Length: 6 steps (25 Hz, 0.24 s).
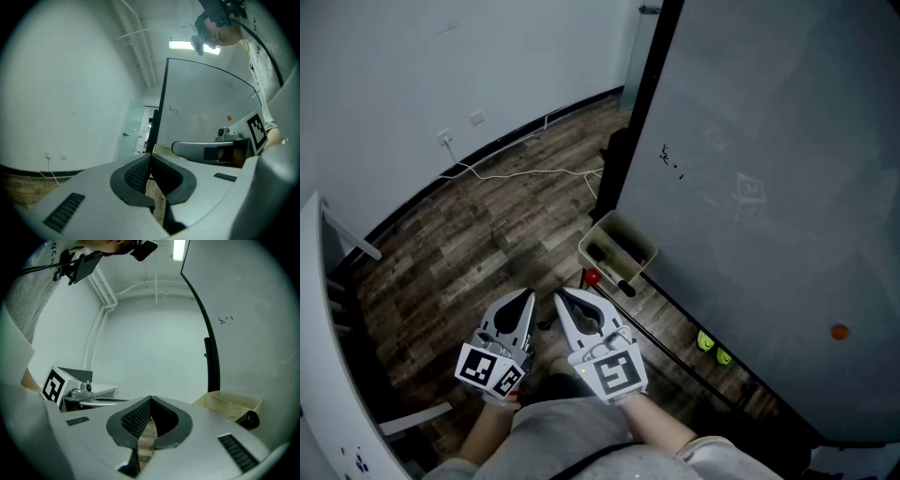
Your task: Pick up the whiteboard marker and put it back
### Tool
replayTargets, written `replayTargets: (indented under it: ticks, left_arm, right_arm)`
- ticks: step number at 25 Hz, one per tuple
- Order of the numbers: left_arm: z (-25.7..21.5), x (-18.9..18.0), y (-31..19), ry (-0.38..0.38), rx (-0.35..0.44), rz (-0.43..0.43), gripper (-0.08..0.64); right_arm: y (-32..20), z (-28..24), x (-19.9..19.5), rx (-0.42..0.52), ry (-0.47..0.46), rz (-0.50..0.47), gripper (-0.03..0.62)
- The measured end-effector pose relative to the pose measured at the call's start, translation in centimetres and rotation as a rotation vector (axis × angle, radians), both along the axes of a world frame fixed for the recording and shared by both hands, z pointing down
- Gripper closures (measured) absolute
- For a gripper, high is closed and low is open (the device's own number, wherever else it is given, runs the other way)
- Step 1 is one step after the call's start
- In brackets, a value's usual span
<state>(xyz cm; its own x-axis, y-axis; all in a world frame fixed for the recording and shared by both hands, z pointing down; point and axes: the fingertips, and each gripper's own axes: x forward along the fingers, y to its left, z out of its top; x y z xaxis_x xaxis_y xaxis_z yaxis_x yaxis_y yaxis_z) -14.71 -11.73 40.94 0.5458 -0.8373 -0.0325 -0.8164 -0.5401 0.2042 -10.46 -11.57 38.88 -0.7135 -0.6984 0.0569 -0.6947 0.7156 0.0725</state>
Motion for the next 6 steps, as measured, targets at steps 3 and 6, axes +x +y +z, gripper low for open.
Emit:
replayTargets:
  ticks: [3,6]
  left_arm:
    - [-0.16,0.00,0.08,-0.001,0.001,0.001,0.545]
    - [-0.20,-0.09,0.22,-0.003,0.000,0.002,0.545]
  right_arm:
    - [0.09,-0.10,-0.20,-0.003,0.005,-0.005,0.574]
    - [0.19,-0.17,-0.47,-0.003,0.006,-0.012,0.574]
